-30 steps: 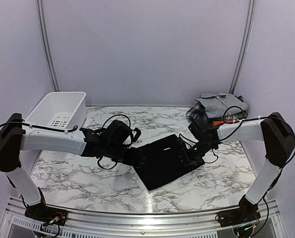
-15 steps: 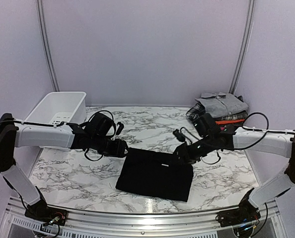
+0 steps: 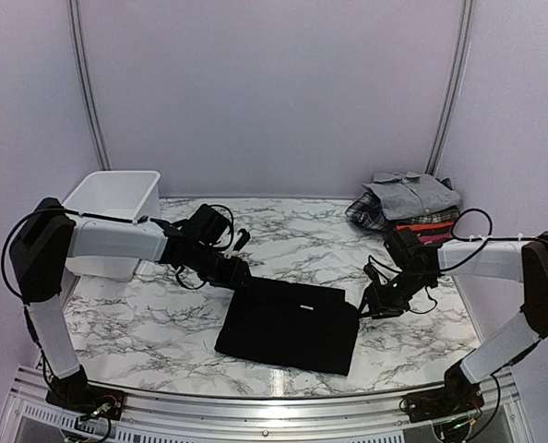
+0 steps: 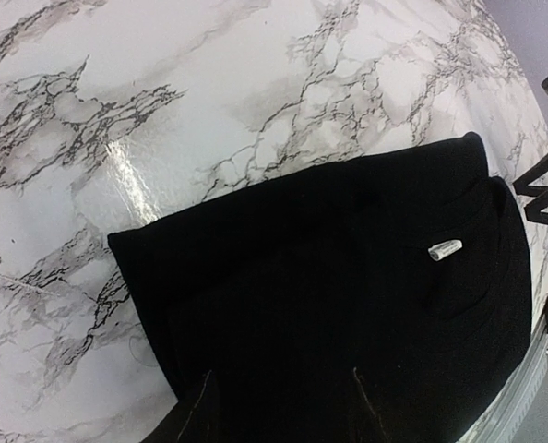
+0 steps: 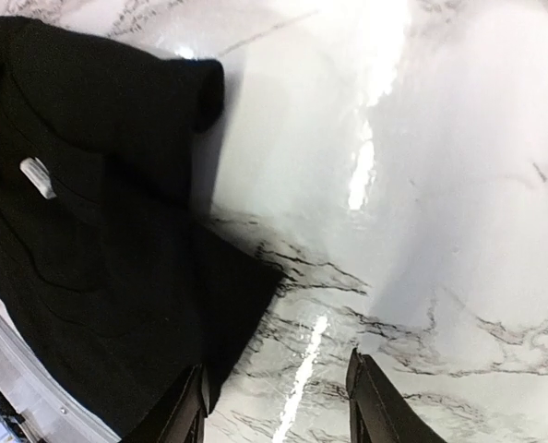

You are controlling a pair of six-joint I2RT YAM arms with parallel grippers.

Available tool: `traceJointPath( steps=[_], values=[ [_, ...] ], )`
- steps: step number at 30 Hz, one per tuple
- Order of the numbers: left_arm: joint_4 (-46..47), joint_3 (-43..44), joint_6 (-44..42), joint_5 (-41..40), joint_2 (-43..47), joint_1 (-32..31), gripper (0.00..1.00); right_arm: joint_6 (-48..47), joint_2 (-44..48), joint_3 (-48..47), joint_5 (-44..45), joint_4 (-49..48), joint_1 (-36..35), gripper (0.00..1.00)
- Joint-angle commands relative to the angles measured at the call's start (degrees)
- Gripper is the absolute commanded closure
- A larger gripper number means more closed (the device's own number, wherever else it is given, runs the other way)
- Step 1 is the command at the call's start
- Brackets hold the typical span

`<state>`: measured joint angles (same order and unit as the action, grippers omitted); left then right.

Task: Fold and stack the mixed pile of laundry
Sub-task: Adjust the square-folded T-shirt at the center of the board.

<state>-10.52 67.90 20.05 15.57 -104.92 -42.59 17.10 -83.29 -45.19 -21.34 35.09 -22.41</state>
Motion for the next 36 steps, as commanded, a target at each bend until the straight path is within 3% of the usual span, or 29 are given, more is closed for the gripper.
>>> traceJointPath(
  steps=[1,11,16,22,36],
  values=[
    [-3.1,3.0,-2.1,1.2,-3.1,0.1,0.51,0.0,-1.7,0.4,-0.7,-1.1,0.8,0.52],
    [-3.9,5.6,-3.2,2.3,-8.7,0.1,0.52,2.5,-6.8,2.0,-7.8,-8.8,1.4,0.52],
    [-4.1,5.9,-4.0,3.4,-9.2,0.1,0.6,2.9,-8.2,1.2,-8.8,-10.6,1.5,0.67],
    [-3.7,4.6,-2.8,1.7,-3.9,3.4,0.65,1.9,-7.3,-0.1,-8.4,-9.5,1.5,0.75],
    [-4.2,8.8,-3.6,4.9,-7.9,5.5,0.65,0.4,-7.2,-1.7,-6.5,-7.9,1.8,0.73]
  ],
)
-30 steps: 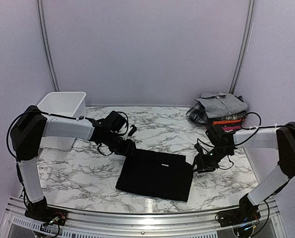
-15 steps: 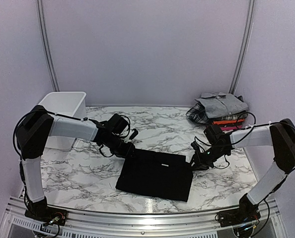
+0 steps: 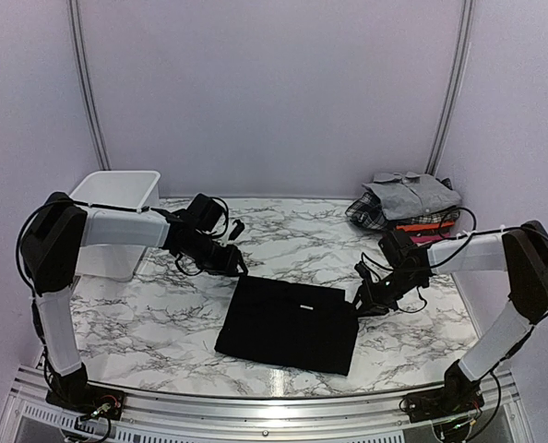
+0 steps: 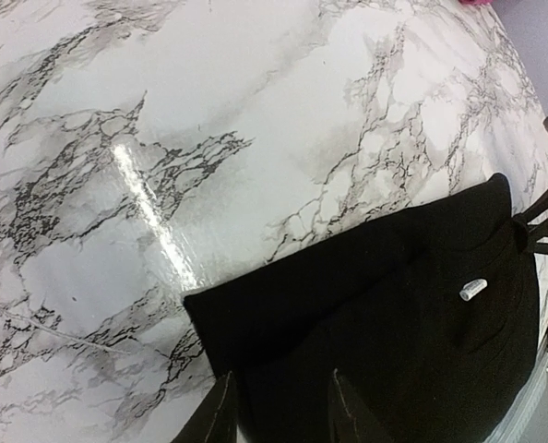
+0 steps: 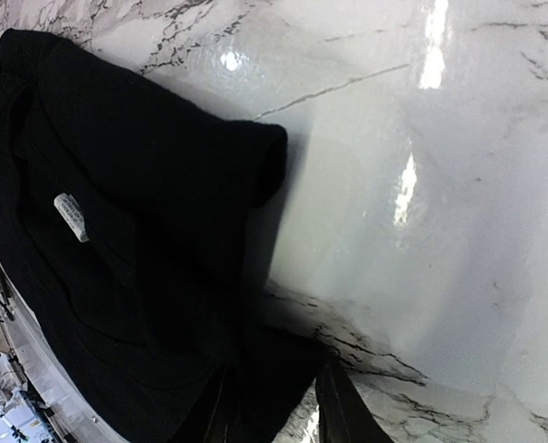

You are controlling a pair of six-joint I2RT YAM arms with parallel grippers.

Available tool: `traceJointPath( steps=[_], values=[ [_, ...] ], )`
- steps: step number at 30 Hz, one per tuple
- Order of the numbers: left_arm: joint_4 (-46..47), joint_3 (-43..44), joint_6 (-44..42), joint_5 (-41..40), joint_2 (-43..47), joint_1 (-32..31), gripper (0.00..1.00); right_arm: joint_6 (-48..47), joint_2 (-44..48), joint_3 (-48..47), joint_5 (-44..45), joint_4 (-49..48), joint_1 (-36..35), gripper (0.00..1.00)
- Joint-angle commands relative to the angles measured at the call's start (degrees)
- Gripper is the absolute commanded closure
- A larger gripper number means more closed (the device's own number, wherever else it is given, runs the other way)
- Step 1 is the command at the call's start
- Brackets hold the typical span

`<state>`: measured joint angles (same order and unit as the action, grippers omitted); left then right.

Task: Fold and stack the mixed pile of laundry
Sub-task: Adjust the square-folded T-shirt at the center of the board.

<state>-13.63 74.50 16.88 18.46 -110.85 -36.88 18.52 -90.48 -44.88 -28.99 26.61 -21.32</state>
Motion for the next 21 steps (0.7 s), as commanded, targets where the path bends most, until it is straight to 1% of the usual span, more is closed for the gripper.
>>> traceJointPath(
  steps=[1,9,14,17,19,21],
  values=[
    [-1.1,2.4,-0.4,2.5,-2.3,-0.2,0.65,-1.1,-0.1,-2.2,1.2,0.6,0.7,0.73],
    [-1.1,1.8,-0.4,4.2,-5.3,-0.7,0.66,-2.0,-1.0,-3.2,0.9,1.2,1.0,0.74],
    [-1.1,0.9,-0.6,3.7,-5.6,-0.9,0.62,-2.4,-1.4,-3.8,0.8,1.6,1.2,0.75],
    [-1.1,1.1,-0.8,3.9,-5.5,-1.0,0.62,-2.6,-1.6,-4.2,0.5,1.7,1.2,0.77],
    [-1.1,1.2,-0.9,4.0,-5.0,-1.0,0.68,-2.7,-1.6,-4.5,0.4,1.9,1.1,0.79],
    [-1.1,1.1,-1.1,4.0,-4.1,-1.1,0.79,-2.9,-1.5,-4.7,0.1,1.9,1.1,0.83]
  ],
)
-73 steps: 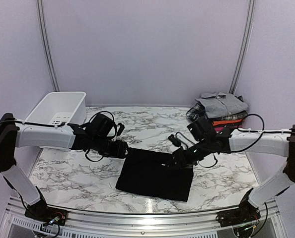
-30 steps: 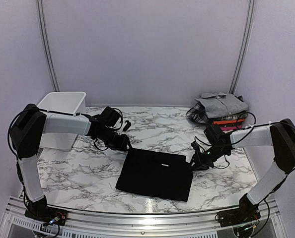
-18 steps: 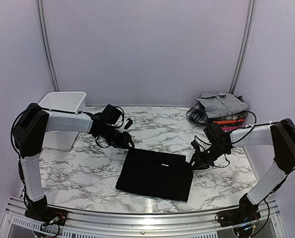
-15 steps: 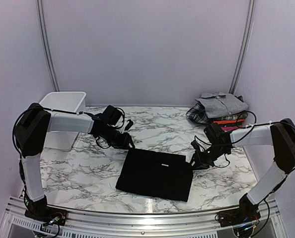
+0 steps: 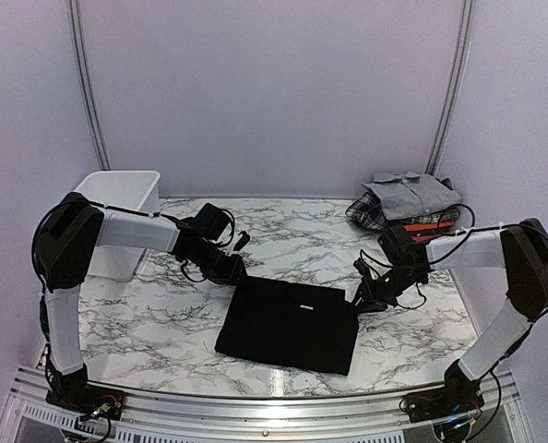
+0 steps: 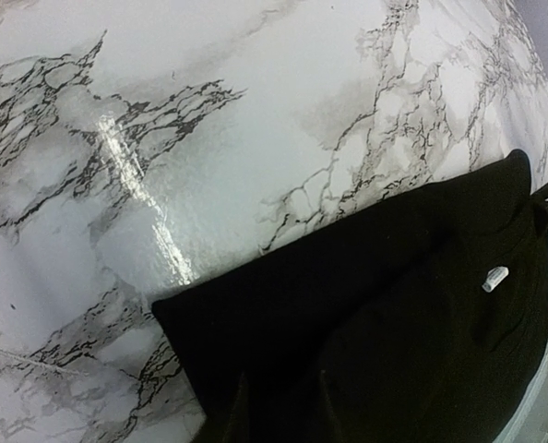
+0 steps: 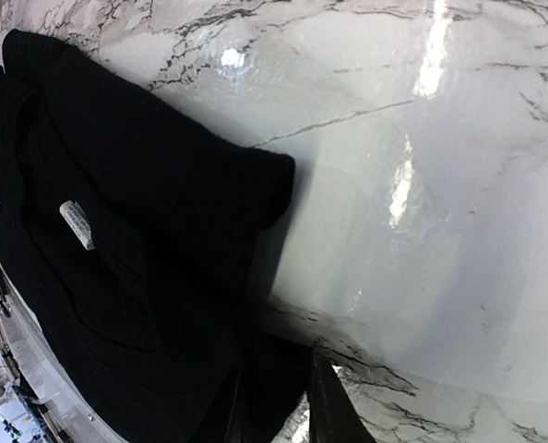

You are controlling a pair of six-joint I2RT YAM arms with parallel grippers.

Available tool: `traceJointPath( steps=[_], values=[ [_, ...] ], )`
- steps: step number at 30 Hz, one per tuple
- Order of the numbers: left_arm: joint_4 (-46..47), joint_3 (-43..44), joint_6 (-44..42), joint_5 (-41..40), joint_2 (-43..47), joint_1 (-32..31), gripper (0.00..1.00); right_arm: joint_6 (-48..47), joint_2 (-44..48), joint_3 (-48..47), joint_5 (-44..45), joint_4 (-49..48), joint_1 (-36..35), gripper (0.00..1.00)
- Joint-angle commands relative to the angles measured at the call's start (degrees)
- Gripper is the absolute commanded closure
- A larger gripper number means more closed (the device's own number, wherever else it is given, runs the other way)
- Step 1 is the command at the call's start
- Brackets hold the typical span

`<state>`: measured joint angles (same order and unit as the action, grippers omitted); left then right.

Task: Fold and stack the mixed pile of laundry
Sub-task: Adjust the square-folded T-shirt at the center of the board.

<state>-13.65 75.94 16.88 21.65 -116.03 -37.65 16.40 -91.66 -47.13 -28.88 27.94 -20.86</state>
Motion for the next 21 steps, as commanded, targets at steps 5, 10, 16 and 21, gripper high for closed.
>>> traceJointPath(
  steps=[5,10,16,21],
  values=[
    [-1.2,-1.9,-1.2,-0.6,5.3,-0.3,1.0,-0.9,1.1,-2.9,-1.6,0.0,0.7,1.0],
    [-1.1,-4.9,-1.1,-1.6,10.0,-0.3,1.0,-1.9,3.8,-2.8,-2.3,-0.3,0.7,1.0],
    [-1.1,-7.8,-0.4,-3.7,14.2,-0.2,1.0,-2.6,6.7,-3.7,-3.5,-0.9,0.6,1.0],
    [-1.1,-9.3,-0.4,-6.4,16.2,0.4,1.0,-3.8,5.6,-6.3,-3.5,-1.6,0.6,1.0]
  ],
)
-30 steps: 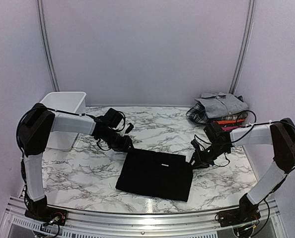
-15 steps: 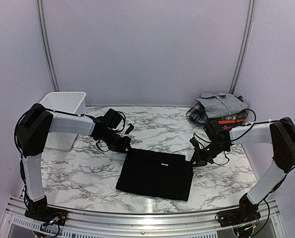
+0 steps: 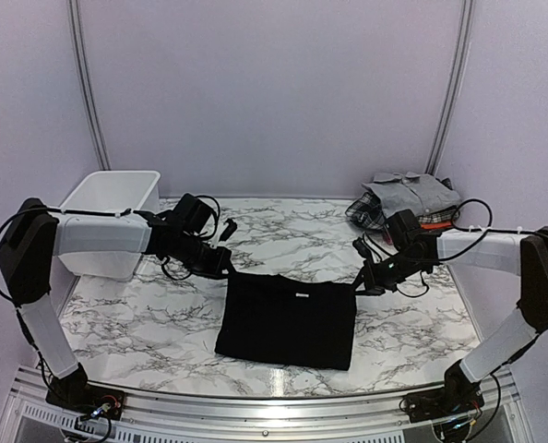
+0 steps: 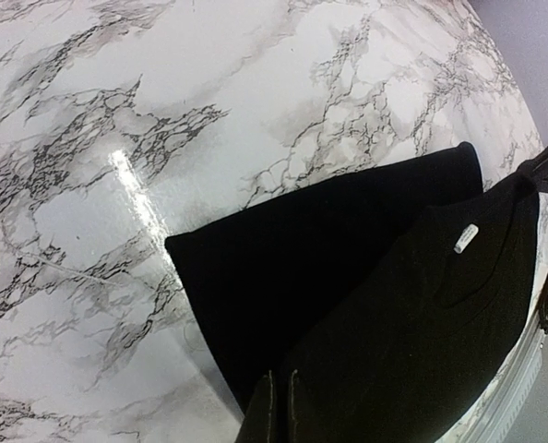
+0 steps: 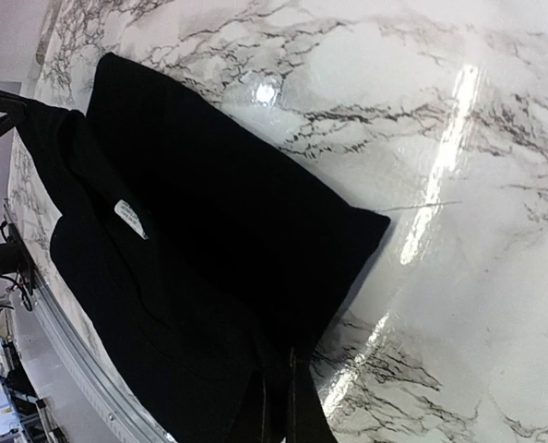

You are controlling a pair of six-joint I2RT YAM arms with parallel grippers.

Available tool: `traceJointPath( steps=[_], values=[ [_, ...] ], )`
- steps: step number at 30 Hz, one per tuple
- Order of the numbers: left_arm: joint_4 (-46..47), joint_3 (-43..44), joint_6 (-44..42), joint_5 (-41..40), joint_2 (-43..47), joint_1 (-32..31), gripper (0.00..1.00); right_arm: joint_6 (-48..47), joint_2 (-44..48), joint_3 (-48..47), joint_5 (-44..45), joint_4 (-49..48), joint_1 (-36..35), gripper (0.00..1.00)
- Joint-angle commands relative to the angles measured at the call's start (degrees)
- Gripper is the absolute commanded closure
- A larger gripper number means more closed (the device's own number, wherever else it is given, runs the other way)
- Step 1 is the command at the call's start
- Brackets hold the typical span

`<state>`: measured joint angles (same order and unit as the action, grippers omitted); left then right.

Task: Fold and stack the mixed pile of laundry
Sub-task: Adjust the square-folded T-shirt at the center of the board.

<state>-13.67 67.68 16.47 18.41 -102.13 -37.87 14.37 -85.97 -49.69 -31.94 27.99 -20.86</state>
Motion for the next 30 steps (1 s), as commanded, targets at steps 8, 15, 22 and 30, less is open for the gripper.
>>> traceJointPath(
  steps=[8,15,22,30],
  values=[
    [0.2,-0.8,0.7,-6.0,-0.3,1.8,1.0,-5.0,-8.7,-10.2,1.1,-3.0,0.7,1.0],
    [3.2,-2.0,2.3,-8.8,-4.1,2.4,1.0,-6.1,-15.7,-14.0,2.1,-4.4,0.6,1.0],
    [3.9,-2.5,3.1,-9.4,-7.1,2.4,1.0,-6.9,-17.1,-17.0,1.6,-2.7,0.6,1.0],
    [6.1,-4.6,2.0,-11.2,-1.3,3.0,1.0,-7.8,-14.8,-20.4,0.0,-0.1,0.6,1.0]
  ],
)
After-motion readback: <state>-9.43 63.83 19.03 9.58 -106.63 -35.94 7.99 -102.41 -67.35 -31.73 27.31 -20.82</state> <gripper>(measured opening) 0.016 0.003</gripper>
